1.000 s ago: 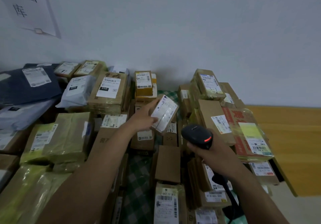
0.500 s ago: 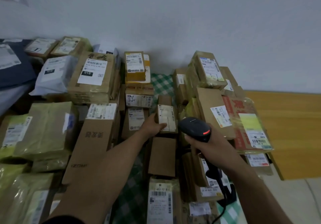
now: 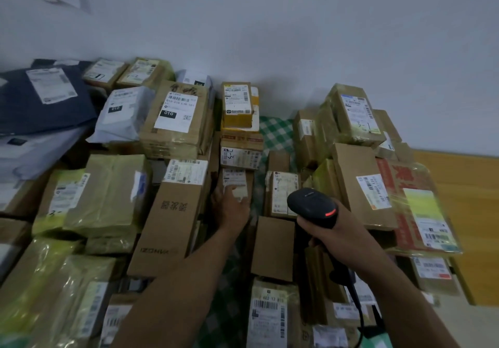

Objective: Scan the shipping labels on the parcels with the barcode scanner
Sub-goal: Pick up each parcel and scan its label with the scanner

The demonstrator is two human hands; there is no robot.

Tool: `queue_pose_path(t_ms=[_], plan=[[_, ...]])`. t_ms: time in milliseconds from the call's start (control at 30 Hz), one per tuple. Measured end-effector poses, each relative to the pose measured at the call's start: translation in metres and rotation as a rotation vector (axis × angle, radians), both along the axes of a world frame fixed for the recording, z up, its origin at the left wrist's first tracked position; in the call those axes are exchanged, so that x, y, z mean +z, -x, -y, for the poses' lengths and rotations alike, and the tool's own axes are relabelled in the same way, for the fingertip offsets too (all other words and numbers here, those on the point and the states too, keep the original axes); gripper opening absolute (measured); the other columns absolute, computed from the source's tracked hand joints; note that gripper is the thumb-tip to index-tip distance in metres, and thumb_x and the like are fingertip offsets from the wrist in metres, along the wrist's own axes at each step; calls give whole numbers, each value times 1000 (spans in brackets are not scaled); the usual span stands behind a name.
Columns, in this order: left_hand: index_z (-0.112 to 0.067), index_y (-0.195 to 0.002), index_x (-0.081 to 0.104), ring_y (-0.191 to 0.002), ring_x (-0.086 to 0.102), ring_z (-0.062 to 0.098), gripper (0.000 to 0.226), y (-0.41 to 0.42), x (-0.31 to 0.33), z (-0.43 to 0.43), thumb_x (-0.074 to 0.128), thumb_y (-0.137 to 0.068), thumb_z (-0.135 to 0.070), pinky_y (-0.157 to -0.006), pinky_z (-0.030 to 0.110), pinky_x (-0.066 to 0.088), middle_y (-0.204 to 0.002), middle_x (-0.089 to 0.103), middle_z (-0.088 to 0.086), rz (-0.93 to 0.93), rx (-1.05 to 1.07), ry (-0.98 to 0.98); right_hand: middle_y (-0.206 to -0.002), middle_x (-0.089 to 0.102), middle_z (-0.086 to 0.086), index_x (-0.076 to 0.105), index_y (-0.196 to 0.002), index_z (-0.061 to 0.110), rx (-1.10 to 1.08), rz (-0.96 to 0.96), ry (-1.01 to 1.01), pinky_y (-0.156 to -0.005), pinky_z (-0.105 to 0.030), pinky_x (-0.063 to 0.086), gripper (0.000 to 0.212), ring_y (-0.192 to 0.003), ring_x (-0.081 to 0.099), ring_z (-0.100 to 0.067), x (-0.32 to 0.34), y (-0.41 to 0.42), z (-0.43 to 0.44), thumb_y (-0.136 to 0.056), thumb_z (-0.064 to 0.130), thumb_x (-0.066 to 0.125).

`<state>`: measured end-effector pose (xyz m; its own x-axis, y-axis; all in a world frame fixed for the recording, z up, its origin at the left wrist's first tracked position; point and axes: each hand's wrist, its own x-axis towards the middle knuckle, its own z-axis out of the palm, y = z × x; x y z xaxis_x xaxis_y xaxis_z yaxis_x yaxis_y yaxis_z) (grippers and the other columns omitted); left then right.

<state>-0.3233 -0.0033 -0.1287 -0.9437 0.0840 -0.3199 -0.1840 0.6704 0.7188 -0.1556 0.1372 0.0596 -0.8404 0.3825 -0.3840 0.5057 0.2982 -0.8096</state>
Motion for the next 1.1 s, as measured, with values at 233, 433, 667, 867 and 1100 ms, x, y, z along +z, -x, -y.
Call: queue_pose_path(t_ms=[233, 433, 667, 867, 1100], plan=[[-36, -160, 14, -144, 34, 39, 112, 0, -12, 3, 82, -72, -46, -114, 62, 35, -159, 33, 12, 173, 147, -68, -95, 75, 3, 56, -126, 35, 34, 11, -47, -76, -38, 61, 38, -71, 74, -16, -8, 1, 5, -94, 31, 76], [-20, -154, 34, -116, 59, 31, 115, -9, -16, 6, 92, -58, -47, -104, 49, 50, -138, 58, 14, 378, 236, -178, -93, 76, 3, 55, -132, 31, 23, 22, -49, -79, -43, 62, 45, -72, 74, -17, -12, 1, 3, -93, 33, 78], [-18, -154, 34, -136, 50, 35, 80, -8, -11, 13, 76, -87, -1, -105, 42, 46, -150, 51, 15, 373, 393, -392, -90, 76, 2, 54, -126, 34, 18, 15, -52, -75, -38, 61, 40, -71, 74, -16, -11, 0, 3, -93, 31, 78], [-17, -150, 46, -129, 58, 32, 69, -16, -6, 16, 76, -89, -5, -106, 44, 48, -141, 61, 12, 463, 317, -466, -93, 76, 3, 56, -113, 42, 39, -6, -30, -78, -40, 61, 32, -71, 74, -18, -10, -2, 7, -93, 29, 77], [-28, -150, 42, -131, 54, 30, 59, -31, -4, 19, 70, -98, -27, -93, 37, 47, -150, 51, 9, 320, 313, -538, -98, 76, 4, 56, -119, 41, 42, -1, -4, -77, -39, 62, 35, -73, 75, -20, -13, -5, 5, -93, 30, 78]])
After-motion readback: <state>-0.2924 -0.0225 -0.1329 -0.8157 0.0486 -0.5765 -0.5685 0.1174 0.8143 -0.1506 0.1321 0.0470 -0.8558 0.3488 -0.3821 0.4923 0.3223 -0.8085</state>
